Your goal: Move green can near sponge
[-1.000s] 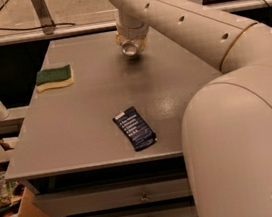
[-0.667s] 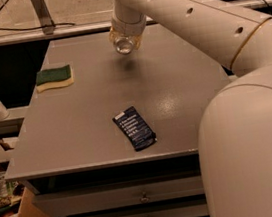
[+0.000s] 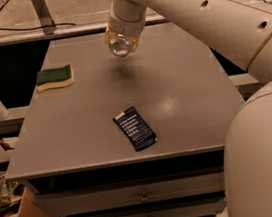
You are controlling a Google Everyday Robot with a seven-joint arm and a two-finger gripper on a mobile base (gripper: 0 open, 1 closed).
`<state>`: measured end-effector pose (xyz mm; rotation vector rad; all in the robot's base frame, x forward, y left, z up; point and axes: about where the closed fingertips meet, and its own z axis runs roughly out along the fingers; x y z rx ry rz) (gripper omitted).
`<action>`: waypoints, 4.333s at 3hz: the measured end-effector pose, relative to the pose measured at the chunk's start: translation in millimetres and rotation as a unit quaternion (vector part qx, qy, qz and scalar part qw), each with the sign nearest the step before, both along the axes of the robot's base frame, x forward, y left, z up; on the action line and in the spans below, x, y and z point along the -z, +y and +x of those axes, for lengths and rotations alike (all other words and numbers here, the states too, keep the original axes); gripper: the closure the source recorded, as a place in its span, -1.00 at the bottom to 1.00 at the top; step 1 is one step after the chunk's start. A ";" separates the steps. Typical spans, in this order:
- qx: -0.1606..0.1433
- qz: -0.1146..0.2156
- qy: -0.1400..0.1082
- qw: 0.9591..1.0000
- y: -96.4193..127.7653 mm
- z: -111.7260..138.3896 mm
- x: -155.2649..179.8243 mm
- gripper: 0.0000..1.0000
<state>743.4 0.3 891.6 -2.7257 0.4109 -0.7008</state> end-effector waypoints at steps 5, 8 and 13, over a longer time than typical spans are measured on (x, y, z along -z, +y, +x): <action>-0.189 0.014 -0.025 0.982 122.4 -62.8 34.7 1.00; -0.215 -0.028 -0.021 0.976 148.8 -71.2 64.9 0.65; -0.216 -0.035 -0.025 0.976 150.1 -70.6 62.0 -1.00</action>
Offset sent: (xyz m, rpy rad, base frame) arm -0.0445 0.0696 0.0027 0.1005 -0.0965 0.2699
